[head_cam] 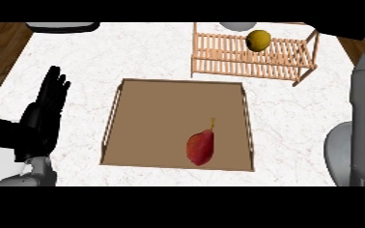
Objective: Pick the lemon from the tray and place it in the tiered shelf
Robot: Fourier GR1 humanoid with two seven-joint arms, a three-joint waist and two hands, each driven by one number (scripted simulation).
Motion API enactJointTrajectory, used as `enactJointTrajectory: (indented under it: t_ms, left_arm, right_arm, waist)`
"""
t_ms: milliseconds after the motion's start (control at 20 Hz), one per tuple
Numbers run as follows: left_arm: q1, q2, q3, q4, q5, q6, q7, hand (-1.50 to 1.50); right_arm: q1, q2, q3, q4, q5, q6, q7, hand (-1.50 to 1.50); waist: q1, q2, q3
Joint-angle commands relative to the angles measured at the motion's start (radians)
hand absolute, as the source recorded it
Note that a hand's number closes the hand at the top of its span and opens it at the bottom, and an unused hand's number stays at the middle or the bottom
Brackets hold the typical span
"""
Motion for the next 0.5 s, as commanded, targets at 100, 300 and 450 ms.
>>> enactJointTrajectory:
  t_ms: [100, 300, 450]
  left_arm:
    - [-0.020, 0.014, 0.017, -0.032, 0.005, 0.003, 0.058, 0.00]
    - [-0.037, 0.026, 0.035, 0.003, 0.015, -0.024, 0.025, 0.00]
    - [-0.010, 0.016, 0.031, -0.044, 0.013, -0.016, 0.040, 0.00]
  right_arm:
    - [0.216, -0.112, -0.092, -0.329, -0.119, 0.172, 0.127, -1.50]
    - [0.346, -0.125, -0.177, -0.425, -0.254, 0.234, 0.113, -1.50]
    - [0.474, -0.141, -0.254, -0.540, -0.362, 0.305, 0.074, -1.50]
  waist:
    - [-0.013, -0.002, 0.000]
    - [0.005, 0.005, 0.000]
    - [0.004, 0.004, 0.001]
